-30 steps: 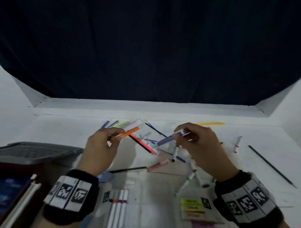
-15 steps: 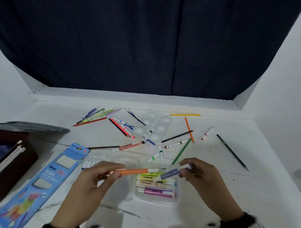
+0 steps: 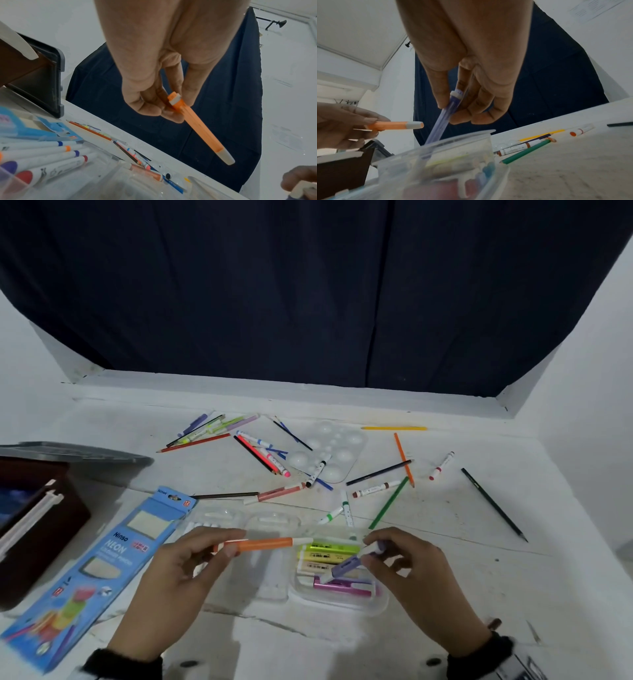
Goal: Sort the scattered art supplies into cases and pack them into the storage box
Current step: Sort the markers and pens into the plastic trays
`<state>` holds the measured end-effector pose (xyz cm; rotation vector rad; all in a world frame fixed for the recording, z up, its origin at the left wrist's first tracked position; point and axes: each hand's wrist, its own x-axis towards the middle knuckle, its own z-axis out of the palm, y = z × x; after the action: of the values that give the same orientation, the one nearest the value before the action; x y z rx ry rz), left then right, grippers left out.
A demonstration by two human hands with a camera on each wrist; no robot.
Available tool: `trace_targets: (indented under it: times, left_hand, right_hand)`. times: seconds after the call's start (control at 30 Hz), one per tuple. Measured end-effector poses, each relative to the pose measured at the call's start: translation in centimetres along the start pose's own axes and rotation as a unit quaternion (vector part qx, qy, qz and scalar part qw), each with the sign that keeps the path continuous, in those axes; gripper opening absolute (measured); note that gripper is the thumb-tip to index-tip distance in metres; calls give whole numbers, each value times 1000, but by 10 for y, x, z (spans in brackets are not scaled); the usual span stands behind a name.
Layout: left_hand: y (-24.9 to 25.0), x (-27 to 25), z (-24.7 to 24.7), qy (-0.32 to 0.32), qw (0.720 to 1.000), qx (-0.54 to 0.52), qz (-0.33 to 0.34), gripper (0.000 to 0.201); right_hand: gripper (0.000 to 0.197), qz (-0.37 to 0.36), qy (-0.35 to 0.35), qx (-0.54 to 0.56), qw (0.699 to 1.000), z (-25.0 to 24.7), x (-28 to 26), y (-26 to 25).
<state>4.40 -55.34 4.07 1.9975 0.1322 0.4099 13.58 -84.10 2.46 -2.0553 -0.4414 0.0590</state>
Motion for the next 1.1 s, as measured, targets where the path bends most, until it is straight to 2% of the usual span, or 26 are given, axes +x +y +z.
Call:
trace_targets:
  times: [0.13, 0.23, 0.3, 0.33, 0.4, 0.47, 0.53, 0.57, 0.67, 0.87, 0.93, 1.1]
  left_hand:
    - [4, 7, -2, 14, 1000, -21, 2, 24]
    - [3, 12, -6, 7, 999, -51, 2, 23]
    - [1, 15, -8, 5, 997, -78, -1, 23]
    - [0, 17, -9, 6, 996, -93, -4, 22]
    - [0, 20, -10, 13, 992, -127, -17, 24]
    - [0, 22, -12, 24, 988, -149, -31, 26]
    - [0, 23, -14, 32, 985, -163, -41, 27]
    - [0, 24, -15, 36, 984, -168, -44, 28]
    - [-2, 24, -17, 55, 980, -186, -48, 28]
    - [-12, 19, -19, 93, 970, -217, -51, 23]
    - [-13, 16, -21, 94, 971, -213, -48, 21]
    - [-11, 7, -26, 98, 973, -199, -61, 26]
  right_hand:
    - [11, 43, 19, 120, 992, 2, 11, -11]
    - [5, 44, 47, 257, 964, 2, 18, -24]
    - [19, 38, 28, 355, 934, 2, 19, -34]
    - [24, 33, 15, 366, 930, 2, 20, -36]
    - [28, 15, -13, 282, 959, 3, 22, -35]
    - [27, -34, -50, 81, 995, 6, 23, -26]
    - [32, -104, -110, -116, 982, 7, 22, -13]
    - [34, -118, -149, -168, 967, 8, 20, -8]
    - [33, -145, -208, -226, 941, 14, 15, -2]
    - [29, -168, -206, -332, 905, 30, 19, -3]
    - [31, -177, -200, -347, 899, 37, 21, -1]
    - [31, -148, -212, -365, 894, 42, 25, -5]
